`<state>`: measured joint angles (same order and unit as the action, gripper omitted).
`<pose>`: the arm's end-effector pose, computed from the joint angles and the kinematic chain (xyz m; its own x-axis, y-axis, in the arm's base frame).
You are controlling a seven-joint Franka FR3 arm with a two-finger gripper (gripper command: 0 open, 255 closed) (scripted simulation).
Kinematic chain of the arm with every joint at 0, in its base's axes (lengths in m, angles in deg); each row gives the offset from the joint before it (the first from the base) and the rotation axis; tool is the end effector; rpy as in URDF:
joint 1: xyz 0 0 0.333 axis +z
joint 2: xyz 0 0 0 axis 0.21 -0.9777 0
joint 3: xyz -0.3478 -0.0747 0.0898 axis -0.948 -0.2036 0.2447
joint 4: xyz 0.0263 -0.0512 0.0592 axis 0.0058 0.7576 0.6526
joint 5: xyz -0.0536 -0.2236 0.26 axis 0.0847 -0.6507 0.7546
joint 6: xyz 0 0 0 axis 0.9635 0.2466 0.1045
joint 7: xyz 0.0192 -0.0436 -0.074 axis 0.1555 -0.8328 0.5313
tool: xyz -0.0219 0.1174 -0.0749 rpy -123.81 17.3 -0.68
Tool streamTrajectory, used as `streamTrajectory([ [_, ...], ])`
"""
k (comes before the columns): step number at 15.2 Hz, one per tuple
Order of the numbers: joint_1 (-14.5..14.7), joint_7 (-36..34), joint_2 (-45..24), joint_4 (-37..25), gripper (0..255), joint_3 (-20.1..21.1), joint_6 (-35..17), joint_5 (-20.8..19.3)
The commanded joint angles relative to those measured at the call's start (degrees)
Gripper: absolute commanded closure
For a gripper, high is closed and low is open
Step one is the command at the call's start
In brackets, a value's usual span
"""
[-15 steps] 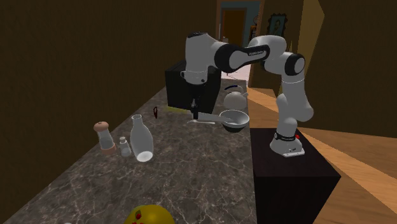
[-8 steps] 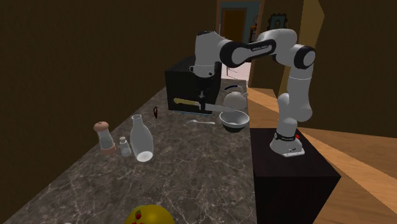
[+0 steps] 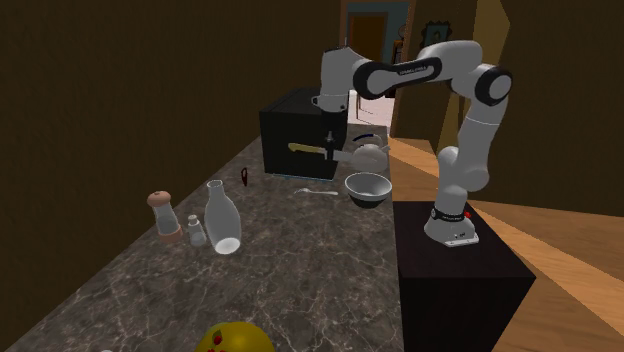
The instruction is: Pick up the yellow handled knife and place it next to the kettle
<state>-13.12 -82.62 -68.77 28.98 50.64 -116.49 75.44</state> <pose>0.4691 0.0658 0.6009 0.9739 -0.2258 0.0215 -0.2259 -0.9741 0.0010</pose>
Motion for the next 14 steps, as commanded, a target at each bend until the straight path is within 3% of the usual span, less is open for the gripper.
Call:
streamTrajectory([
  [1, -1.04, 2.63, 2.56, 2.84, 255, -1.45, -0.27, 0.22],
  [14, -7.79, 19.87, 12.65, 12.93, 255, -12.61, -0.32, -2.04],
])
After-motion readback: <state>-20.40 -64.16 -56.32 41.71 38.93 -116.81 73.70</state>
